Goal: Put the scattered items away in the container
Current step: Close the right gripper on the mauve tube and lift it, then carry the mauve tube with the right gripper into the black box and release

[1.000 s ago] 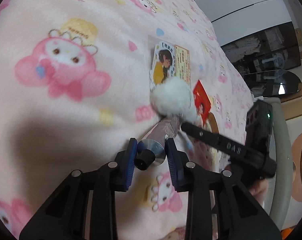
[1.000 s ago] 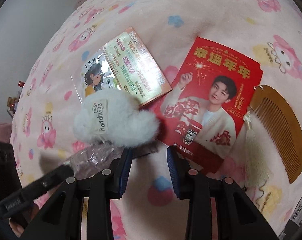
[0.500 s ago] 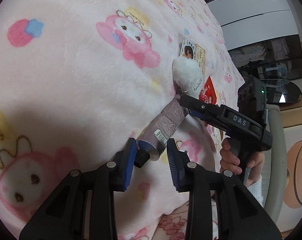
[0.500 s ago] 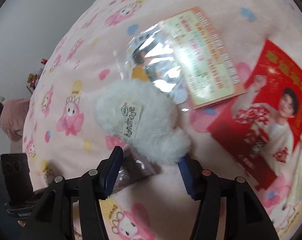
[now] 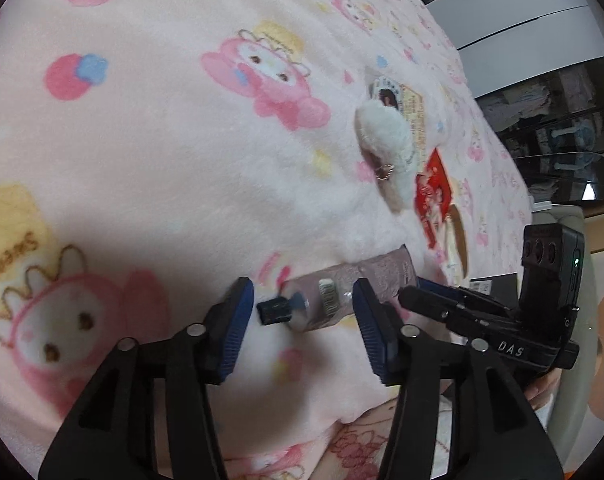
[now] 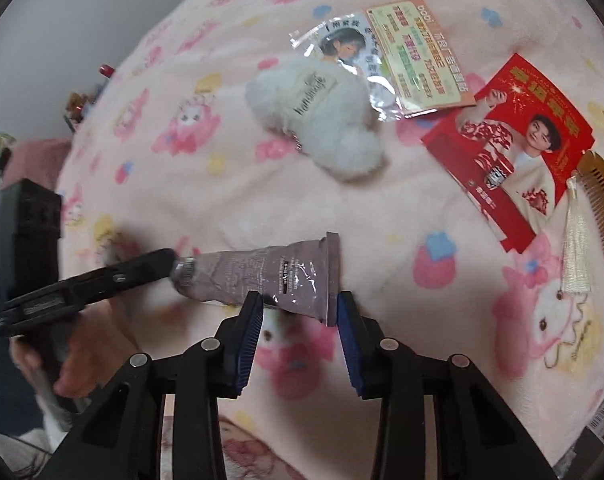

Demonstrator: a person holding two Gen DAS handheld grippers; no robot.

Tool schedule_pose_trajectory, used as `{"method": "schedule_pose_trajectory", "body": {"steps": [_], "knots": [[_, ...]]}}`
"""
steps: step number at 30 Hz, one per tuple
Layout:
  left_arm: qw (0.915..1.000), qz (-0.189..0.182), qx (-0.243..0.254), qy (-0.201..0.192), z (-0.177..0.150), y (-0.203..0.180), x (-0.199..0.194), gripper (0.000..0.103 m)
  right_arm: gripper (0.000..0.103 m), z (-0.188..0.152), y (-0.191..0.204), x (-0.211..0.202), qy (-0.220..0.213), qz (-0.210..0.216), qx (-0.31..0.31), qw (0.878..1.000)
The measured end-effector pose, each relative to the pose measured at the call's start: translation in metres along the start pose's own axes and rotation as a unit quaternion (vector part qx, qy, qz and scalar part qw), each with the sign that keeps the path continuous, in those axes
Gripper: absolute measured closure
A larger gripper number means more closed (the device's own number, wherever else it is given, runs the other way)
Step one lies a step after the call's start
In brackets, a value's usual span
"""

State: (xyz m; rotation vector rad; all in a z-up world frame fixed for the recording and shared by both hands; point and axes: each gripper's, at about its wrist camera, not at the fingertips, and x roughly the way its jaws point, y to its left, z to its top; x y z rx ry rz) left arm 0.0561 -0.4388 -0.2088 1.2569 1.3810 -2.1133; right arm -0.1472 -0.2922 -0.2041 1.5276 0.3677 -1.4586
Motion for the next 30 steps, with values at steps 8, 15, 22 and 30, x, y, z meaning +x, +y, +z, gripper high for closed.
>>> {"method": "schedule_pose_trajectory", "body": {"steps": [8,15,22,30], "knots": [[0.9996,-0.003,-0.029,0.007,-0.003,0.006,0.007,0.051,0.069,0.013,0.002,-0.001,-0.037,0.03,0.034,0.998],[0.9995,-0.03,-0.001,0.01,-0.014,-0.035,-0.012,0.051,0.069,-0.014,0.008,-0.072,-0.091,0.025,0.04,0.995],[0.9941,-0.069,0.084,0.002,-0.027,-0.123,-0.028,0.051,0.069,-0.077,-0.014,-0.162,-0.164,-0.012,0.076,0.983],[0.9748,-0.109,0.19,0.04,-0.069,-0.256,-0.005,0.051,0.069,-0.166,-0.065,-0.255,-0.243,-0.064,0.144,0.957]]}}
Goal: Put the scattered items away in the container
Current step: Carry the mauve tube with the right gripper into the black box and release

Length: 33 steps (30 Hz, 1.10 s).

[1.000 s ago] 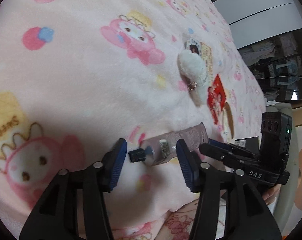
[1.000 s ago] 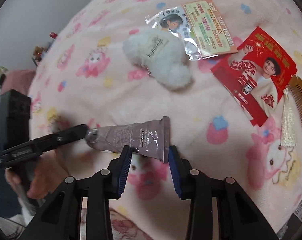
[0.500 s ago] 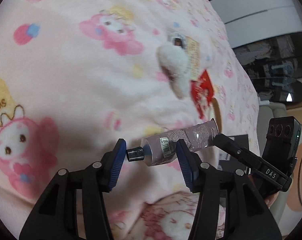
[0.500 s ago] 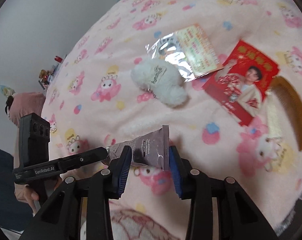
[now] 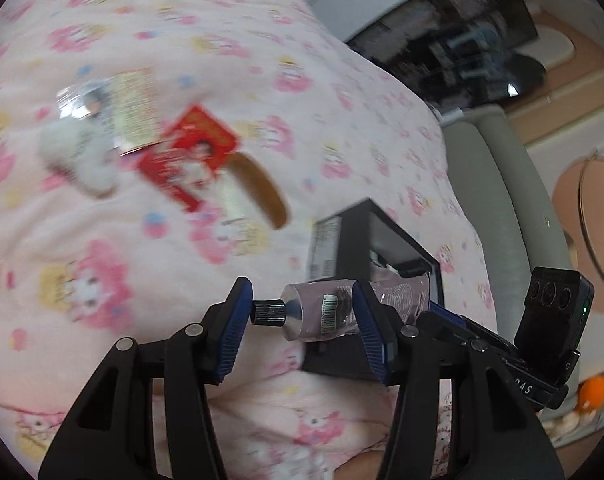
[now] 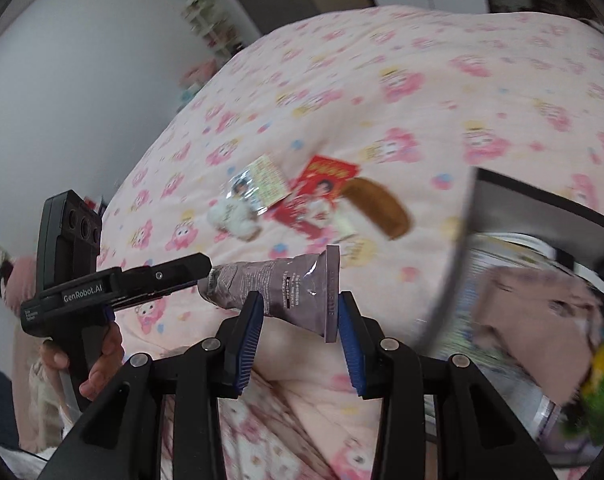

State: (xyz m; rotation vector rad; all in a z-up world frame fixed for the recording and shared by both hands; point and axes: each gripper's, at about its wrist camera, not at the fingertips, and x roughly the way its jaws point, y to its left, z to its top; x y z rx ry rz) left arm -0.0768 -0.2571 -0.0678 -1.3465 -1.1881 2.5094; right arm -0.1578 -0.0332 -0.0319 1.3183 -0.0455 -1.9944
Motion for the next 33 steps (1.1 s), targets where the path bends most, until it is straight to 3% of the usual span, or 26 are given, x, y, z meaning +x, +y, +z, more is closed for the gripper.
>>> {"method": "schedule_pose_trajectory", "body": {"steps": [5,8,11,17,20,22,25,28,33], "knots": [[0.9957,-0.022,0.085,0.032,0.012,-0.103,0.057,0.051,0.068,-0.004,-0.071,-0.057,-0.041,-0.051,0.04,0.997],[0.9937,-0.025,0.106,0.028,0.015,-0.143,0.093,0.053,0.068,-0.002,-0.114,-0.078,-0.05,-0.068,0.06,0.995],[0.9912,-0.006,0.128,0.036,0.012,-0.17,0.134,0.053,0.068,0.0,-0.154,-0.084,-0.052,-0.082,0.078,0.992],[0.9908,0.009,0.123,0.056,-0.004,-0.165,0.19,0.053,0.068,-0.017,-0.224,-0.06,-0.028,-0.038,0.17,0.984],[0.9918,0.025,0.115,0.05,-0.017,-0.151,0.205,0.056,0.068,-0.018,-0.232,-0.036,0.016,-0.056,0.174,0.983],[0.9901,0.005,0.118,0.075,-0.023,-0.15,0.216,0.057,0.069,-0.016,-0.229,-0.024,0.028,-0.061,0.172,0.983],[0.9853,0.014,0.151,0.079,-0.031,-0.159,0.219,0.057,0.069,-0.014,-0.222,-0.009,0.044,-0.067,0.159,0.984],[0.9826,0.017,0.172,0.069,-0.034,-0.165,0.215,0.057,0.069,-0.016,-0.223,-0.009,0.045,-0.113,0.156,0.98],[0.9809,0.039,0.171,0.083,-0.032,-0.157,0.217,0.057,0.069,-0.019,-0.227,-0.041,-0.009,-0.214,0.152,0.965]]}}
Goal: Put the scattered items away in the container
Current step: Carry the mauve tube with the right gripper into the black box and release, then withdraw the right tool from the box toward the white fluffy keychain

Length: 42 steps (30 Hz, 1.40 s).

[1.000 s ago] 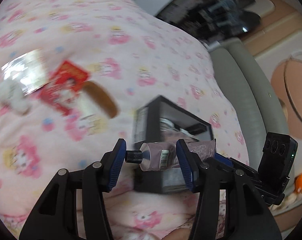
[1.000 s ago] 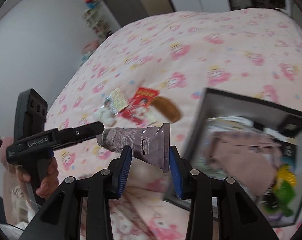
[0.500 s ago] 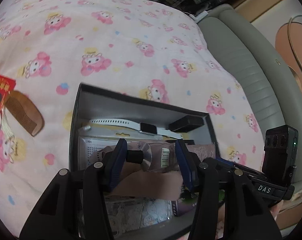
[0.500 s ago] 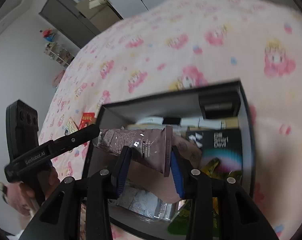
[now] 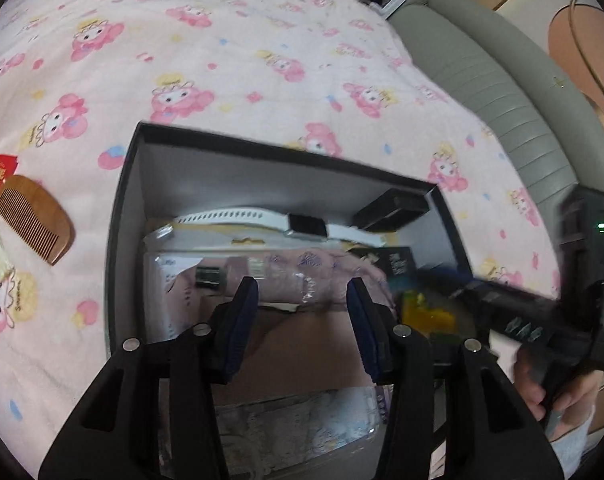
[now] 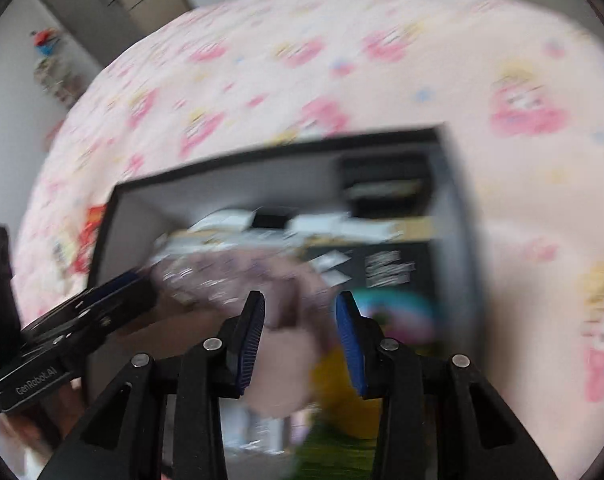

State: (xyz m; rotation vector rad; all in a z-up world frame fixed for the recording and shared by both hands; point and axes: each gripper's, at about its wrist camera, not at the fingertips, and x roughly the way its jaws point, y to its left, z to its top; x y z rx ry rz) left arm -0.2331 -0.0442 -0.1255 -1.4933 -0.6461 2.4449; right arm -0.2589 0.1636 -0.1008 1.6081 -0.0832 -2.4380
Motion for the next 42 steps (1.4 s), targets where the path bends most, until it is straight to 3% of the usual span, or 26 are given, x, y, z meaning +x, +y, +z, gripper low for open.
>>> {"method": "schedule_pose_trajectory", "body": {"steps": [3,7,10,13,16,22,28,32,36,42], "knots": [[0.9992,0.028,0.014,0.024,-0.005,-0.004,0.004,0.057,0.069,-0.003,0.004,-0.011,-0.008,0.02,-0.023,1.0],[0.994,0.079,0.036,0.068,-0.011,-0.016,0.016,0.057,0.069,-0.011,0.024,0.004,0.031,0.037,-0.081,0.996],[0.9899,0.084,0.038,0.108,-0.004,-0.016,0.033,0.057,0.069,-0.012,0.029,0.024,0.065,0.03,-0.101,0.992],[0.9887,0.093,0.033,0.112,0.007,-0.014,0.041,0.057,0.069,-0.005,0.033,0.034,0.066,-0.014,-0.131,0.989],[0.9906,0.098,0.021,0.093,0.014,-0.012,0.042,0.057,0.069,0.003,0.029,0.039,0.07,-0.007,-0.138,0.988],[0.9956,0.068,0.007,0.063,0.022,-0.01,0.035,0.056,0.069,0.019,0.02,0.048,0.054,-0.032,-0.103,0.993],[0.9946,0.058,0.007,0.086,0.013,0.0,0.032,0.056,0.069,0.031,0.001,0.031,0.02,-0.035,-0.054,0.998],[0.9949,0.047,0.009,0.089,0.01,0.0,0.034,0.056,0.069,0.028,0.003,0.032,0.033,-0.017,-0.06,0.997],[0.9947,0.045,0.011,0.092,0.009,0.0,0.036,0.056,0.069,0.025,0.007,0.046,0.038,-0.043,-0.069,0.996],[0.9969,0.022,0.021,0.072,0.01,-0.002,0.031,0.055,0.071,0.025,0.013,0.016,-0.031,-0.046,-0.066,0.996]]}}
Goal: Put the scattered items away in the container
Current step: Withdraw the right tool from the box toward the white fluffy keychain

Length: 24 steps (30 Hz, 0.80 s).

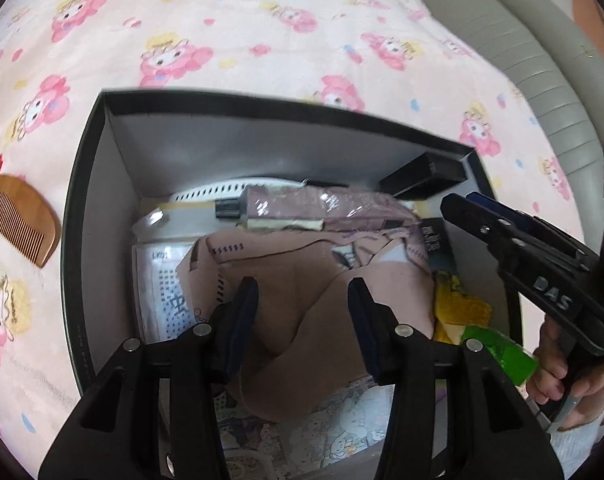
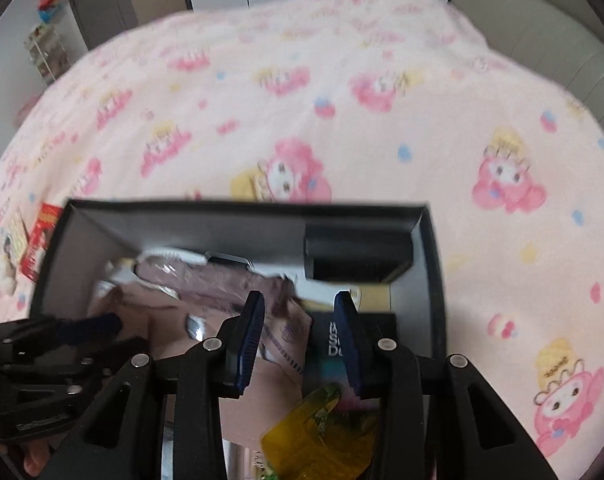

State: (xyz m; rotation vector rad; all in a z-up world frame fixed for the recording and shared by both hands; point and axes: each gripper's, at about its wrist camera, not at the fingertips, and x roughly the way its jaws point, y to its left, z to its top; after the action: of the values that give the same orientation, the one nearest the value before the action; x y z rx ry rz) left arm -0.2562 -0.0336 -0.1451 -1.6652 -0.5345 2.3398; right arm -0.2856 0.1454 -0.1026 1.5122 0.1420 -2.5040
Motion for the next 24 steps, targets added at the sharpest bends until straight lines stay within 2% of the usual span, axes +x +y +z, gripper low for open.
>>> {"method": "schedule_pose_trajectory", "body": {"steps": [3,6,7,10,14,17,20,24], "knots": [[0.9997,-0.006,0.011,-0.022,-0.001,-0.004,-0.013,0.055,0.071,-0.01,0.012,-0.018,-0.013,0.014,0.0,1.0],[0.998,-0.029,0.027,-0.049,-0.006,-0.014,-0.038,0.054,0.071,-0.027,0.027,-0.032,-0.005,0.023,-0.001,1.0],[0.9971,-0.033,0.036,-0.058,-0.01,-0.018,-0.048,0.05,0.071,-0.033,0.032,-0.041,-0.012,0.024,-0.003,1.0],[0.9934,-0.039,0.064,-0.087,-0.025,-0.031,-0.073,0.049,0.071,-0.047,0.04,-0.062,-0.038,0.014,0.014,0.999],[0.9914,-0.059,0.066,-0.097,-0.053,-0.028,-0.098,0.049,0.071,-0.071,0.052,-0.09,-0.073,0.013,0.027,0.997],[0.9911,-0.048,0.081,-0.094,-0.074,-0.028,-0.118,0.049,0.071,-0.085,0.067,-0.106,-0.089,0.016,0.015,0.996],[0.9882,-0.023,0.097,-0.116,-0.092,-0.027,-0.145,0.049,0.071,-0.098,0.083,-0.122,-0.1,0.029,0.009,0.995],[0.9882,-0.021,0.086,-0.125,-0.112,-0.015,-0.168,0.049,0.071,-0.109,0.104,-0.136,-0.104,0.048,-0.004,0.993]]}}
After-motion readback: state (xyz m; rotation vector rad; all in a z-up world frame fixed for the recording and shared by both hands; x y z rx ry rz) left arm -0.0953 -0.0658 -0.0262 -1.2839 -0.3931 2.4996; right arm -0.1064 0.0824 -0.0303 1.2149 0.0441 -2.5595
